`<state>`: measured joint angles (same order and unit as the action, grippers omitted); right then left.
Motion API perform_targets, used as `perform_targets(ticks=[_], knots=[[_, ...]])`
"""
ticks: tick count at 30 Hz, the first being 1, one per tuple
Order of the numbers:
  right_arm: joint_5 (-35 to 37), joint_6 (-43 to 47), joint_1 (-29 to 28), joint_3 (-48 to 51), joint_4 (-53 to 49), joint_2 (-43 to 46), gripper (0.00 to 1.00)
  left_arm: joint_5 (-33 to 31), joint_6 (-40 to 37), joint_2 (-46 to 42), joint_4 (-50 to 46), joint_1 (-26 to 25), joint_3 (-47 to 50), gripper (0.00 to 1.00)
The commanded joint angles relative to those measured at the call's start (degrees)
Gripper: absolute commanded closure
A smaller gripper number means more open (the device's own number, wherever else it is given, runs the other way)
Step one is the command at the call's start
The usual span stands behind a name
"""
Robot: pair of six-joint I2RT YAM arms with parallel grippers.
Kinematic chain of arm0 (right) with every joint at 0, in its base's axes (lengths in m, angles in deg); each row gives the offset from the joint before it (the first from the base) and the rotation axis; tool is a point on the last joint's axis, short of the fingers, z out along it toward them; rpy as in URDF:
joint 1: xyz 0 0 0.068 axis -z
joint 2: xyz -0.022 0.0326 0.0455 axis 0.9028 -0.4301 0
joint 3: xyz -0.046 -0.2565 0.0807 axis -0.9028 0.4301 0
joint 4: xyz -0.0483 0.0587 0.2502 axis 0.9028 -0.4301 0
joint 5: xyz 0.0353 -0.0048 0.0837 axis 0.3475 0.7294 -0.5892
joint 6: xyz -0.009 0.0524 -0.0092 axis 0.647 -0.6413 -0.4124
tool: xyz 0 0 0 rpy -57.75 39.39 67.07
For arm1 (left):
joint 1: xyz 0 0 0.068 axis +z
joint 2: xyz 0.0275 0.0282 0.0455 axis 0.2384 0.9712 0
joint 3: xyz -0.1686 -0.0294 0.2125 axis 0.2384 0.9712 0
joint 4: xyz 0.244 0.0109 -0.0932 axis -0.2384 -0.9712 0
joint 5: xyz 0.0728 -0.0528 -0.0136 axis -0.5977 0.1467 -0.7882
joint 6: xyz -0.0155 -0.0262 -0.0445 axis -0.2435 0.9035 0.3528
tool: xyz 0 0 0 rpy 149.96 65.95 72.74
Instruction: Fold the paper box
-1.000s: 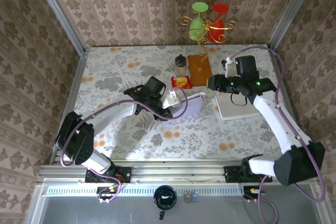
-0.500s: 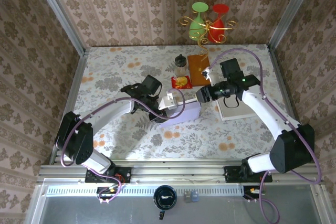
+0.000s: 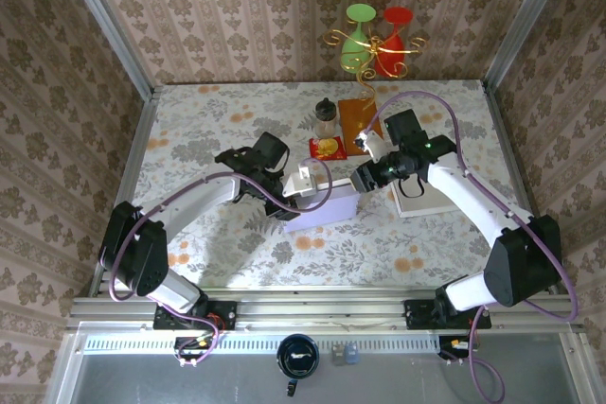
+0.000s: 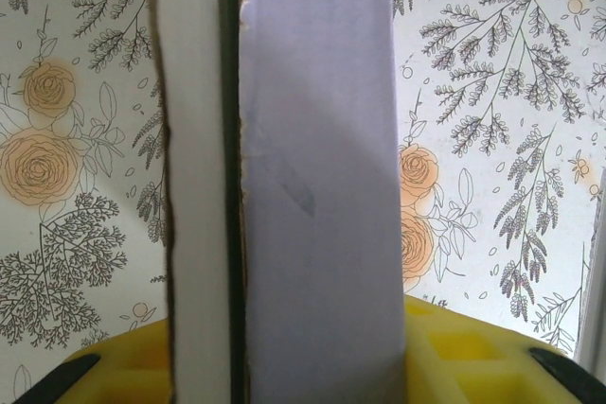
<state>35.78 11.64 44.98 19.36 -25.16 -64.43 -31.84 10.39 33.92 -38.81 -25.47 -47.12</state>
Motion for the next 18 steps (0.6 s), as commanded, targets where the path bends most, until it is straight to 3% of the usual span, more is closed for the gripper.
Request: perform_targets(ticks=[1,18], knots=[[2.97,1.35,-0.43,-0.02,-1.22,-0.42,0.53,2.05,-1.85,0.56,-1.64,0.30,-1.67,0.61],[5.51,1.27,-1.53,-2.43,-2.11,-1.90,0.76,2.20,-1.49,1.43,-1.53,0.48,-2.38,0.61]])
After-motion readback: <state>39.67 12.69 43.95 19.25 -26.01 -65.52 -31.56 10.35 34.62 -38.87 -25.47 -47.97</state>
